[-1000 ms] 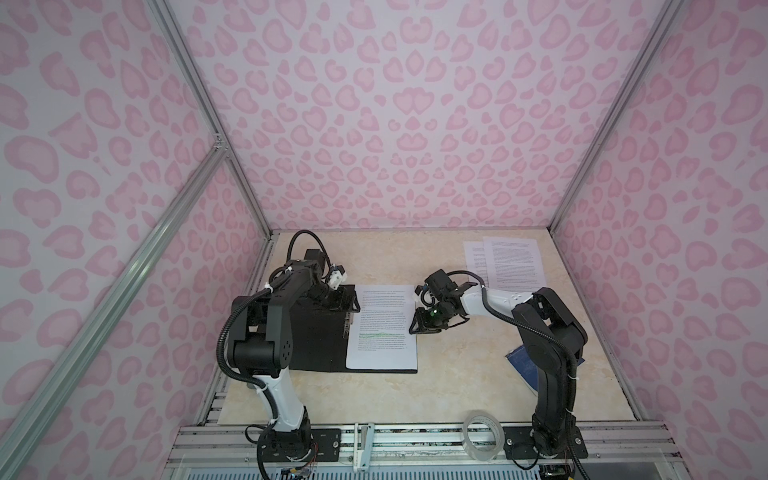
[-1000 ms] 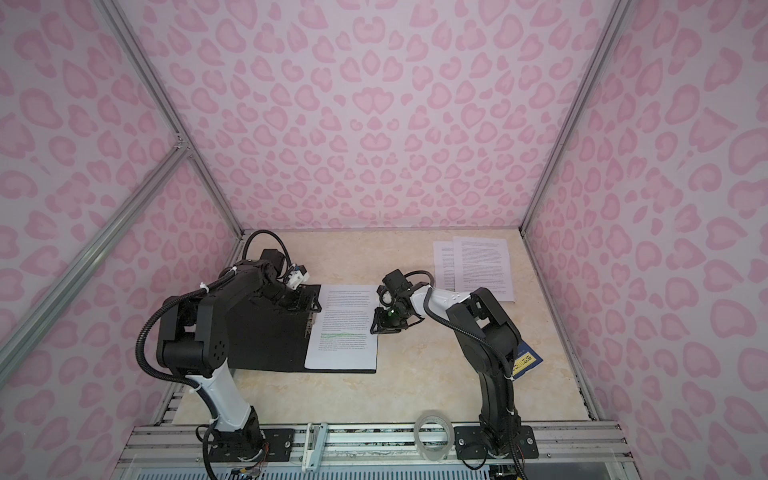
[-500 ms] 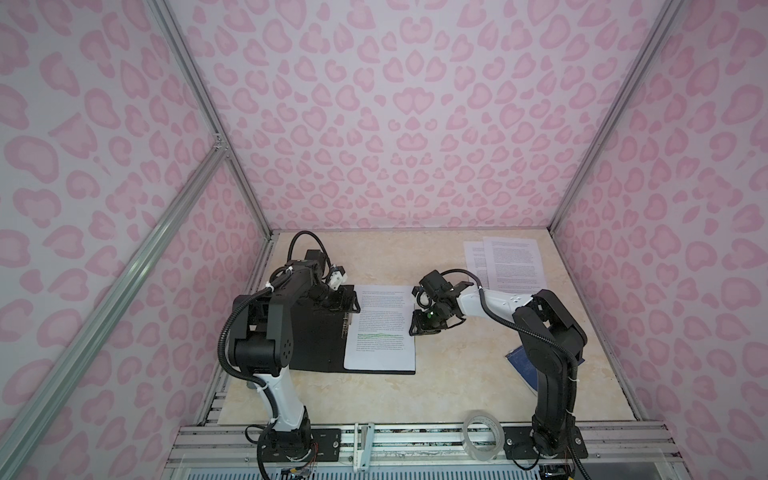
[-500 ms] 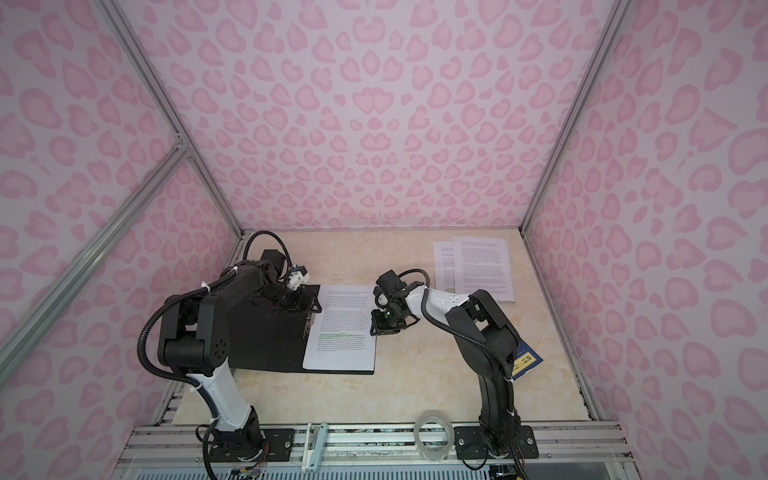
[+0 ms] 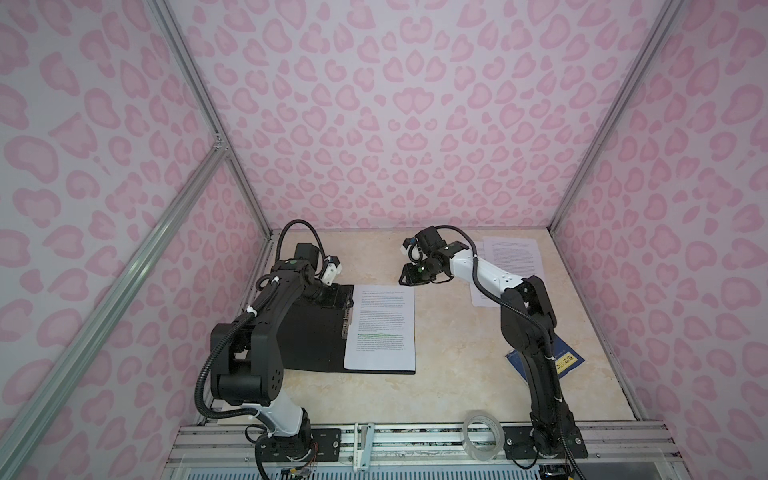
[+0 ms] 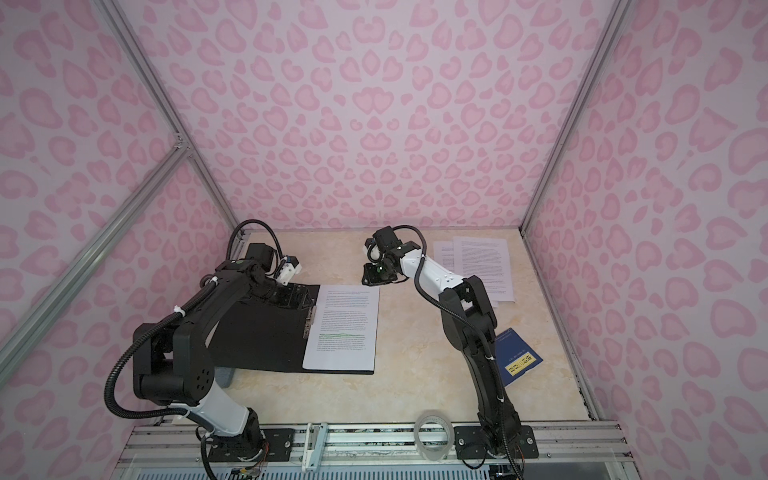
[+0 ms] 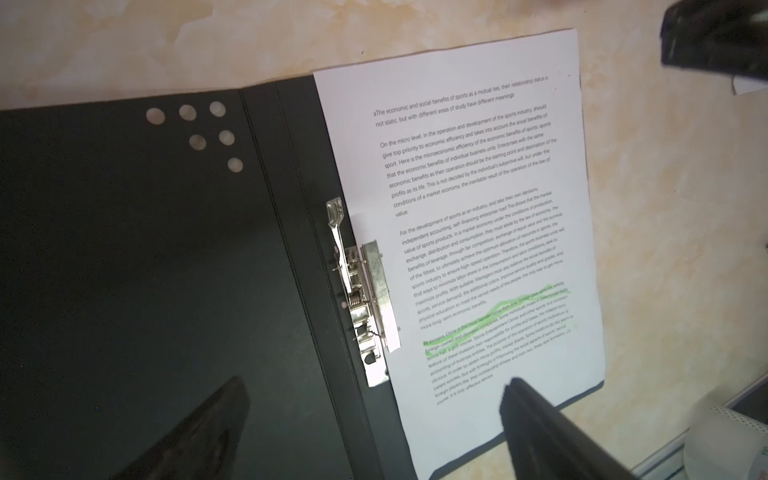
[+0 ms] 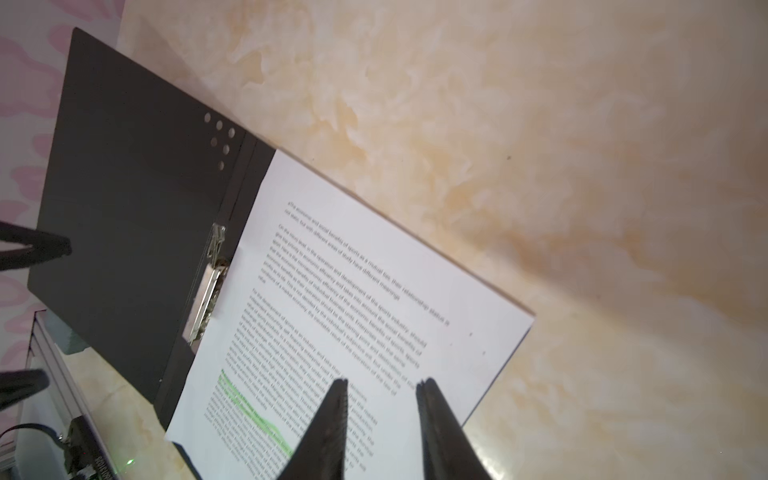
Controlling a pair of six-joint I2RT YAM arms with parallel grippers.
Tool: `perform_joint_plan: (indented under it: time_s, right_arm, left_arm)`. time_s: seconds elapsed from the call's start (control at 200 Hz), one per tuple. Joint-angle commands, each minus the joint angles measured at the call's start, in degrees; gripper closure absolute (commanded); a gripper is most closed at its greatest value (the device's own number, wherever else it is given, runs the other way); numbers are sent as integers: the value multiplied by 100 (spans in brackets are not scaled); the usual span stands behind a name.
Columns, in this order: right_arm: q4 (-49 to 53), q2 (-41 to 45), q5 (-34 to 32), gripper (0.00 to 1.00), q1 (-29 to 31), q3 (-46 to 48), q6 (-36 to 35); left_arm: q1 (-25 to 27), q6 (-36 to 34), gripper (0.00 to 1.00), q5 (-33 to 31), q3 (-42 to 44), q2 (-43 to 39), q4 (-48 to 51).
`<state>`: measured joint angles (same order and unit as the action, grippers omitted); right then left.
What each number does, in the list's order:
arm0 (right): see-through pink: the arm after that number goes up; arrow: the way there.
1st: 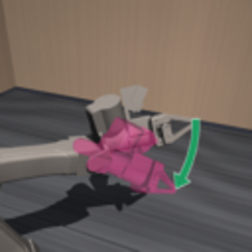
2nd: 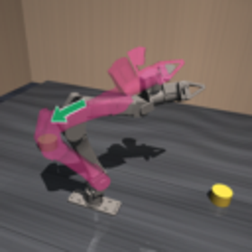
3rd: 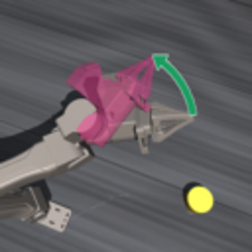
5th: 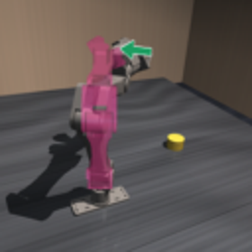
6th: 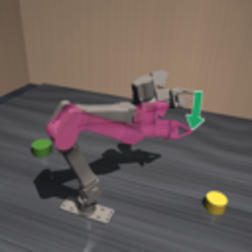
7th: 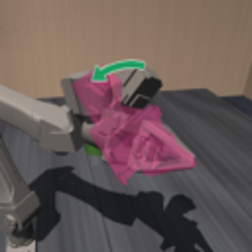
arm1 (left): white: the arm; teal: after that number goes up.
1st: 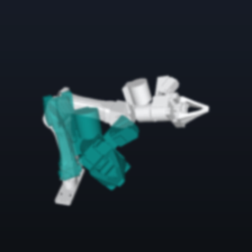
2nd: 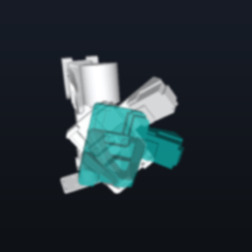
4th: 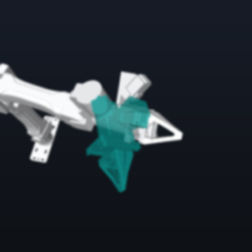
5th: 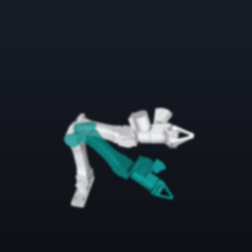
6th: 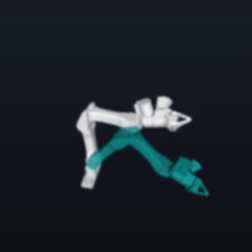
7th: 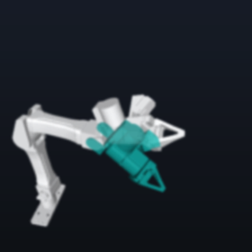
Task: Put the files into the folder
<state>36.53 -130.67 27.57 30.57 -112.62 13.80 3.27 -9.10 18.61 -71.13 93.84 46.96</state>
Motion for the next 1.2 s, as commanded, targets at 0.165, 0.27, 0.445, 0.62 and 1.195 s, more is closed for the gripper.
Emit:
perform_joint_plan:
  time_s: [0.165,0.27,0.445,0.62,1.195]
  right_arm:
    - [659,-1638,621,68,-166,-2211,-210]
    - [1142,-2272,724,67,-176,-3134,-242]
    - [1347,-2651,879,67,-175,-3514,-272]
    - [1354,-2683,1007,67,-175,-3364,-297]
    - [1690,-2821,1377,68,-108,-3397,-484]
  left_arm:
    - [-2,-128,2,85,306,117,-77]
    - [-3,-101,2,239,285,259,-76]
    - [-2,-72,2,450,267,471,-76]
    - [-2,30,2,899,277,767,-74]
    - [-2,133,2,1079,69,1337,-162]
